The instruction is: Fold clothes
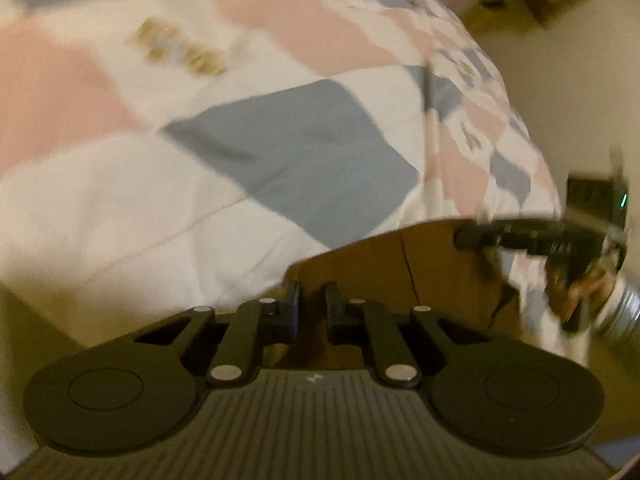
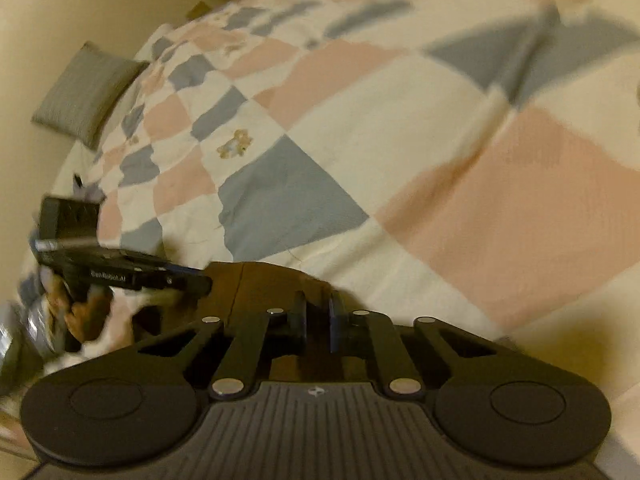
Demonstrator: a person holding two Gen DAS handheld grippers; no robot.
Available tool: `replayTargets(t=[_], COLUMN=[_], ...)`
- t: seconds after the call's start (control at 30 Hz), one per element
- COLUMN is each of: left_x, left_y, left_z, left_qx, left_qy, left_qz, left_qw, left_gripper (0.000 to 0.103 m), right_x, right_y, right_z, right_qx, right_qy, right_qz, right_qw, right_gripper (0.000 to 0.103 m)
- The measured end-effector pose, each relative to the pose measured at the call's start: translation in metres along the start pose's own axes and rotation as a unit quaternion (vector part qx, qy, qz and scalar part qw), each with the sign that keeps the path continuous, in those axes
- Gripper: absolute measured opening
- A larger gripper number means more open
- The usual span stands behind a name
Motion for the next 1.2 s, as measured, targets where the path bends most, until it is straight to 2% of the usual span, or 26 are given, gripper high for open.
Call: replayTargets(t=[0.1,0.2,0.33,0.43,0.57,0.67,0.7,0.73,0.77,0.87,0.93,0.97,1.03,1.1,1.17,1.2], left_x=[0.015,0.032,0.048,0.045,0.016,0.007,0.009,0.017,0.028,0.058,0.072,0.074,0.066,0.041,0.007,-0.010], left_y=[-0.029,-0.059,-0.096,-0.113,-0.114,-0.111,-0.112,-0.114,-0.118,-0.127,-0.128,-0.129,-0.133,-0.138,-0.131,-0.125], left_z=[0.012,0.035,0.082,0.123,0.168,0.180,0.182,0.180,0.177,0.160,0.144,0.136,0.122,0.125,0.137,0.145], left_qx=[-0.104,-0.187,-0.266,-0.304,-0.330,-0.346,-0.347,-0.337,-0.323,-0.281,-0.246,-0.234,-0.231,-0.261,-0.278,-0.284], left_qy=[-0.025,-0.053,-0.078,-0.074,-0.027,-0.014,-0.014,-0.019,-0.030,-0.079,-0.108,-0.119,-0.131,-0.118,-0.081,-0.063], left_qz=[-0.044,-0.091,-0.130,-0.156,-0.210,-0.286,-0.301,-0.294,-0.281,-0.243,-0.219,-0.209,-0.201,-0.222,-0.242,-0.253], left_qw=[0.9933,0.9767,0.9521,0.9367,0.9199,0.8934,0.8883,0.8943,0.9032,0.9250,0.9380,0.9421,0.9430,0.9319,0.9260,0.9229], left_gripper=[0.007,0.007,0.007,0.007,0.009,0.010,0.011,0.011,0.013,0.022,0.021,0.021,0.021,0.021,0.021,0.022], right_x=[0.023,0.045,0.036,0.030,0.021,0.015,0.019,0.025,0.032,0.063,0.079,0.082,0.078,0.063,0.033,0.015], right_y=[0.030,0.060,0.076,0.088,0.103,0.115,0.115,0.116,0.115,0.109,0.099,0.097,0.101,0.112,0.114,0.109], right_z=[0.016,0.041,0.079,0.107,0.144,0.171,0.169,0.166,0.163,0.146,0.132,0.126,0.120,0.122,0.137,0.147], right_qx=[0.077,0.150,0.202,0.240,0.289,0.325,0.319,0.311,0.299,0.237,0.190,0.181,0.184,0.198,0.222,0.237], right_qy=[-0.038,-0.071,-0.043,-0.020,0.010,0.033,0.032,0.030,0.025,-0.018,-0.057,-0.069,-0.079,-0.073,-0.034,-0.004], right_qz=[0.028,0.064,0.098,0.124,0.157,0.182,0.184,0.185,0.178,0.156,0.147,0.144,0.133,0.120,0.136,0.161], right_qw=[0.996,0.984,0.974,0.963,0.944,0.927,0.929,0.932,0.937,0.959,0.969,0.970,0.971,0.970,0.965,0.958], right_gripper=[0.009,0.009,0.009,0.009,0.010,0.030,0.043,0.051,0.052,0.052,0.052,0.052,0.051,0.051,0.047,0.047])
Point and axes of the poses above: each gripper's, at about its wrist camera, not at the fingertips, and x roughly against the way its jaws point, y to its left, z to its underside, the point moved 6 cm from there along -x, roughly the way its jaws point, and after that the axes turned 8 degrees about y, right-handed, at the moved point
